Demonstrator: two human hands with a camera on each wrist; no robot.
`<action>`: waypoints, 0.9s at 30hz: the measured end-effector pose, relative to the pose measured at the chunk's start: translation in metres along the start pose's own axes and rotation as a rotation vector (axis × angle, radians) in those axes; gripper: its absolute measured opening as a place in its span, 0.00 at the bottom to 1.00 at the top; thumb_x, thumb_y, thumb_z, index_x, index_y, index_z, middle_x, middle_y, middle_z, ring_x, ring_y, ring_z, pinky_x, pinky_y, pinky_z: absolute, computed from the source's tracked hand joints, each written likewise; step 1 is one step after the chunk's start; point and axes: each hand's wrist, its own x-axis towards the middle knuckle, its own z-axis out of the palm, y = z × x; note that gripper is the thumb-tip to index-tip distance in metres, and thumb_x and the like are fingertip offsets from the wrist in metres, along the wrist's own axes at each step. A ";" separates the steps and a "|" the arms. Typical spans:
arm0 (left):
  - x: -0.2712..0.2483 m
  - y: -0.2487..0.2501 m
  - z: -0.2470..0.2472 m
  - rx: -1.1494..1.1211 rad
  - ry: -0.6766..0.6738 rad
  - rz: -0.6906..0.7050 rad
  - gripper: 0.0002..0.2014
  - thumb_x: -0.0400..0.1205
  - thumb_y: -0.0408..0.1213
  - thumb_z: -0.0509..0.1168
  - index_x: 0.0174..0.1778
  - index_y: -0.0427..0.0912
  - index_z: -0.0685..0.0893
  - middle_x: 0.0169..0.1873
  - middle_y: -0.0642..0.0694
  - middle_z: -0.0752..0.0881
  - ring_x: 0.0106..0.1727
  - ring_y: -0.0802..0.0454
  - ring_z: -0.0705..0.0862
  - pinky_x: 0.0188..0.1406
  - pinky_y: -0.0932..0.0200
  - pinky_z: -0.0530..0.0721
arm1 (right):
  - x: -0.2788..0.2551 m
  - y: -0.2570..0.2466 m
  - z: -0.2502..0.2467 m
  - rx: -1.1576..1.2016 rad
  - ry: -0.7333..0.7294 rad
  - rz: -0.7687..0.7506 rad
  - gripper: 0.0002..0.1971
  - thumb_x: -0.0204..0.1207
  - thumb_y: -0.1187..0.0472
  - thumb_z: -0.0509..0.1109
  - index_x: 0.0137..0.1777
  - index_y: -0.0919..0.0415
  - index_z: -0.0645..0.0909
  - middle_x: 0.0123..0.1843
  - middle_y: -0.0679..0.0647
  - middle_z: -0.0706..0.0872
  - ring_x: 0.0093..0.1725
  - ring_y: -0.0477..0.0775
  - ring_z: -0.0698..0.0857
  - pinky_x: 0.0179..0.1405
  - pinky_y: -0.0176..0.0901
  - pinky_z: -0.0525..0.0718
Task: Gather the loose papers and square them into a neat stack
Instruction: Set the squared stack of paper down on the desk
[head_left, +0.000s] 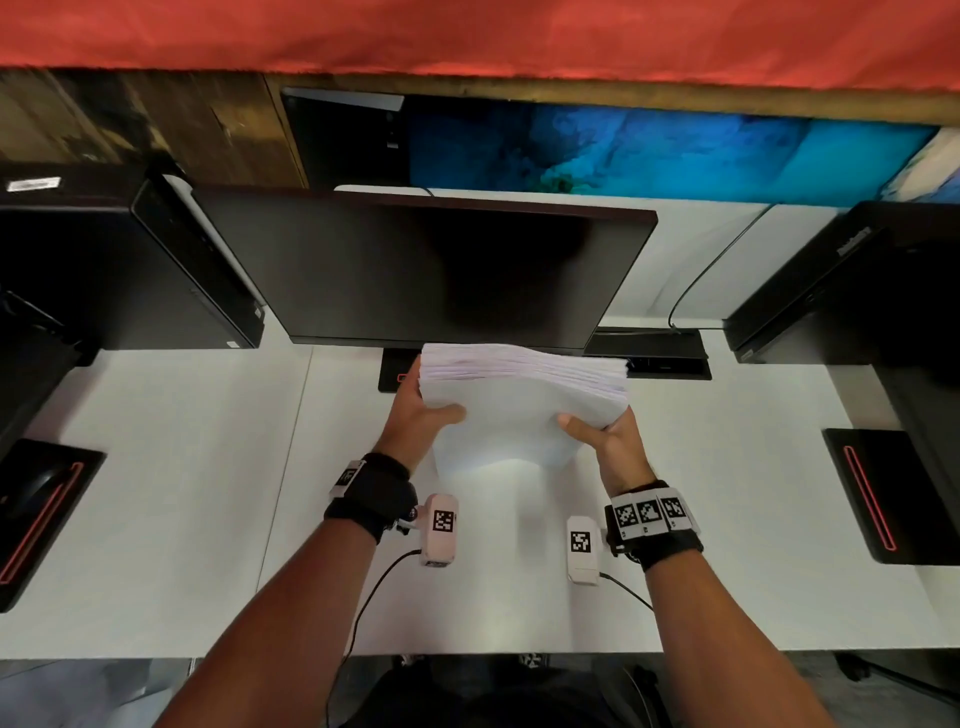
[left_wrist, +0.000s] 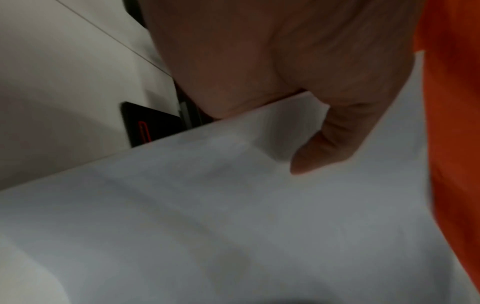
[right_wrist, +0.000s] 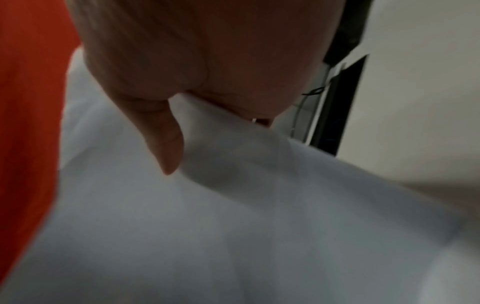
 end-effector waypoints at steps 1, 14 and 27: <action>0.000 0.003 0.004 0.000 0.001 0.006 0.34 0.69 0.21 0.71 0.73 0.45 0.81 0.60 0.44 0.91 0.64 0.43 0.89 0.62 0.51 0.88 | 0.001 -0.002 0.000 0.006 -0.011 -0.013 0.32 0.73 0.76 0.77 0.78 0.65 0.76 0.70 0.61 0.87 0.70 0.61 0.87 0.68 0.57 0.85; -0.020 -0.033 0.032 0.035 0.173 -0.087 0.22 0.85 0.30 0.66 0.76 0.46 0.79 0.63 0.50 0.89 0.66 0.50 0.87 0.75 0.44 0.82 | -0.002 0.029 -0.001 -0.120 0.180 0.056 0.20 0.82 0.75 0.68 0.73 0.62 0.80 0.68 0.62 0.88 0.68 0.63 0.87 0.74 0.67 0.80; -0.027 -0.110 0.121 0.164 0.140 -0.367 0.09 0.84 0.26 0.63 0.59 0.37 0.75 0.51 0.44 0.85 0.56 0.41 0.84 0.47 0.58 0.80 | -0.035 0.051 -0.078 -0.517 0.471 0.206 0.20 0.83 0.68 0.66 0.74 0.64 0.72 0.62 0.61 0.86 0.60 0.64 0.85 0.59 0.49 0.82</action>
